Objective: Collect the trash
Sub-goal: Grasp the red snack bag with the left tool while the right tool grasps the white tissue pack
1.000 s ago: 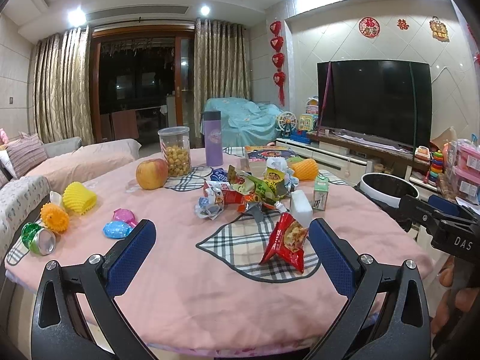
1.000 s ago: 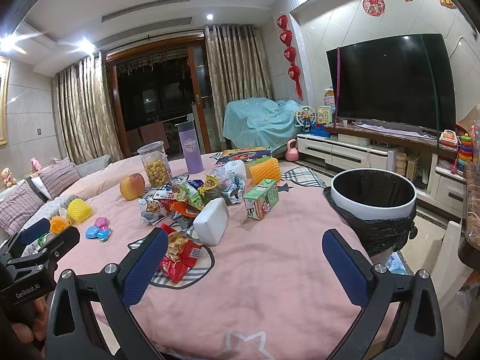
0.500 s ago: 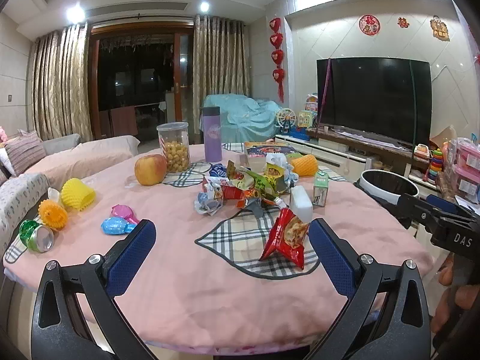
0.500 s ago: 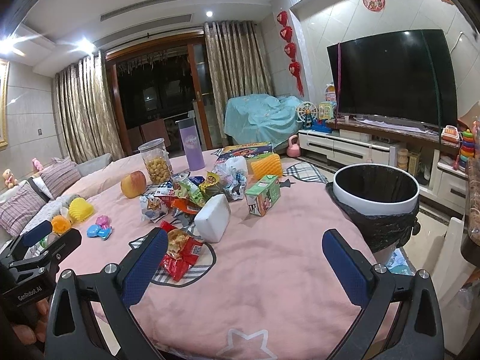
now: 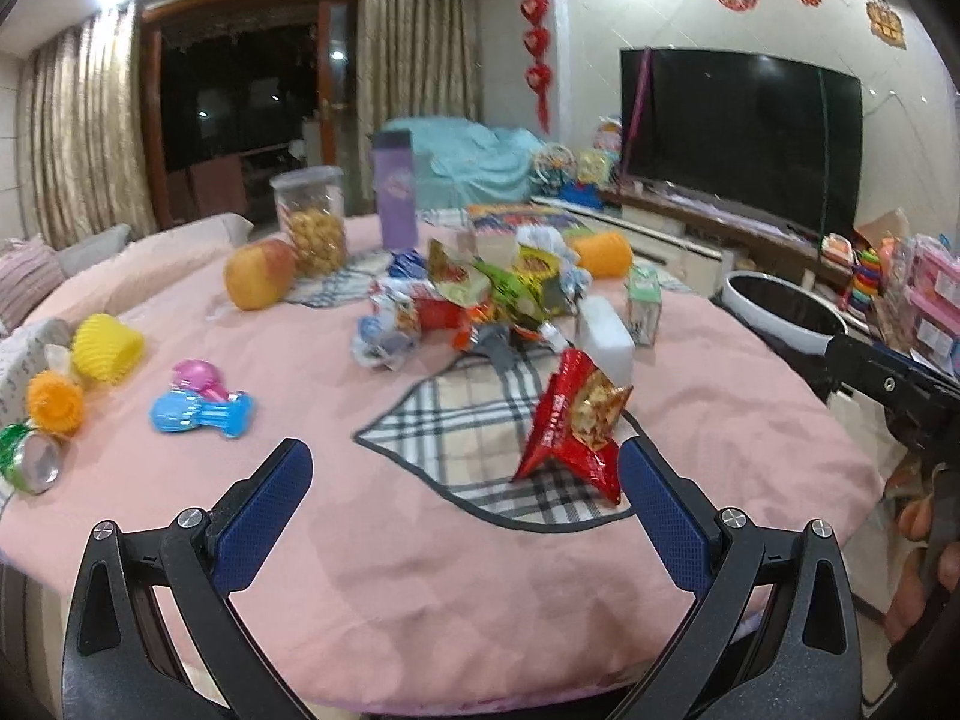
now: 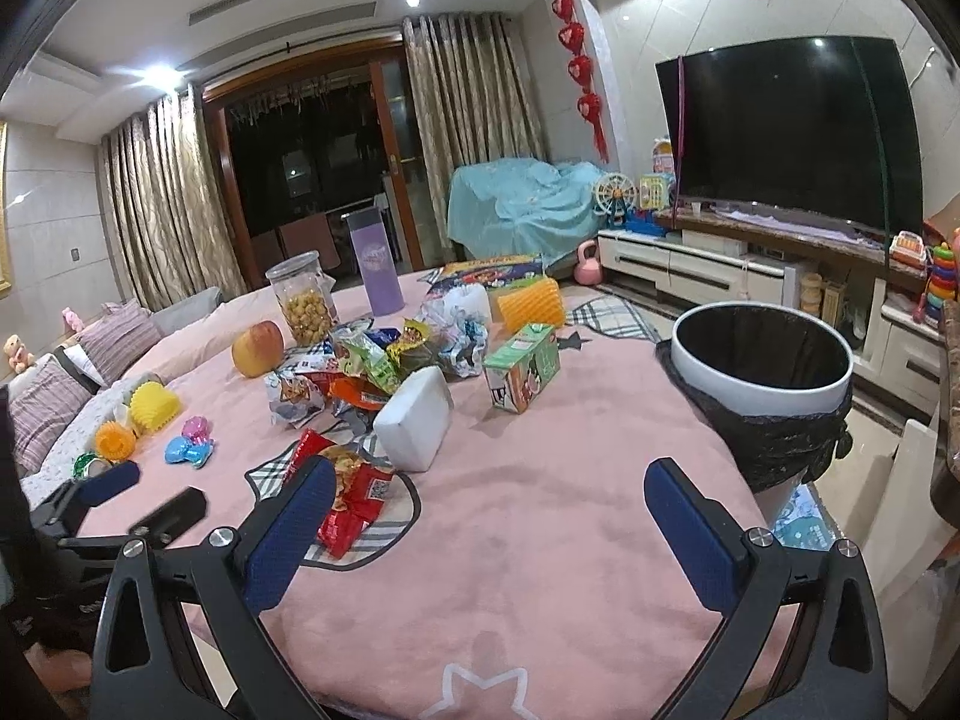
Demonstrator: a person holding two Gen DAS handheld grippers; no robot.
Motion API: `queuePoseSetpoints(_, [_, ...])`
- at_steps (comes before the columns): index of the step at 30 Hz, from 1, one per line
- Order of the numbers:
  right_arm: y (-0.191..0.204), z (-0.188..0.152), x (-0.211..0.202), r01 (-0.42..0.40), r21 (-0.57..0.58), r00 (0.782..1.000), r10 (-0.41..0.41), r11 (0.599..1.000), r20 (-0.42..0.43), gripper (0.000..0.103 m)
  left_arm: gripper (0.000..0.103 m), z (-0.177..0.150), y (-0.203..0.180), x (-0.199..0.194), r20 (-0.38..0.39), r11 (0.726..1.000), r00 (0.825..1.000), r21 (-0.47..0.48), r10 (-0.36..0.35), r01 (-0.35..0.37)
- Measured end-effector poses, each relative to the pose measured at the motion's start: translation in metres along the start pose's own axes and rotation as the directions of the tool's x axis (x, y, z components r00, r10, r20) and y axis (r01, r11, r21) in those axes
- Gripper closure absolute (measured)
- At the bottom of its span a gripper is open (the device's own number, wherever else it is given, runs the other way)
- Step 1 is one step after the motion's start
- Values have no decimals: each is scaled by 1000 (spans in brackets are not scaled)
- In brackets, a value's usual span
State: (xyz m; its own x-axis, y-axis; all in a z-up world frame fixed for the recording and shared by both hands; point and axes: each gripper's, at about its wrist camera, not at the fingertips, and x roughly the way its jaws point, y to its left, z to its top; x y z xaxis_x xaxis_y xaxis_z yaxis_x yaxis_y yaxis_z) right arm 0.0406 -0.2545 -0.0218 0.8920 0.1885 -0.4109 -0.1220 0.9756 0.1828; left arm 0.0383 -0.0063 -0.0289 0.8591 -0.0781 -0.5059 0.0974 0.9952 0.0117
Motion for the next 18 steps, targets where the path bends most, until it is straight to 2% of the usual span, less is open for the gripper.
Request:
queuePoseSetpoints(3, [-3, 0, 8, -2, 3, 1000, 2, 1000, -24, 0, 3, 3, -4, 16, -30, 999, 999, 7, -39, 39])
queuePoseSetpoints(6, [-8, 1, 18, -4, 17, 999, 5, 1000, -43, 0, 16, 7, -9, 34, -68, 996, 994, 11, -86, 87])
queuePoseSetpoints(8, [-11, 0, 24, -3, 28, 998, 4, 1000, -59, 0, 35, 8, -13, 49, -108, 992, 987, 10, -120, 122])
queuePoseSetpoints(9, [-13, 1, 29, -3, 37, 997, 5, 999, -71, 0, 42, 7, -14, 58, -133, 990, 981, 3, -140, 142])
queuePoseSetpoints(10, [-16, 1, 34, -8, 50, 996, 12, 999, -84, 0, 60, 6, -15, 65, -154, 987, 975, -9, -158, 159])
queuePoseSetpoints(11, [-18, 1, 38, -13, 63, 995, 19, 998, -96, 0, 83, 3, -15, 73, -181, 983, 967, -25, -182, 180])
queuePoseSetpoints(12, [-18, 0, 42, -20, 75, 994, 28, 997, -107, 0, 88, 0, -14, 78, -201, 978, 957, -41, -208, 204])
queuePoseSetpoints(16, [-12, 2, 57, -49, 89, 989, 61, 995, -137, 0, 91, -3, -13, 68, -158, 979, 966, -26, -206, 204])
queuePoseSetpoints(18, [-4, 3, 66, -66, 80, 986, 77, 995, -145, 0, 92, -1, -4, 61, -136, 981, 971, -49, -195, 190])
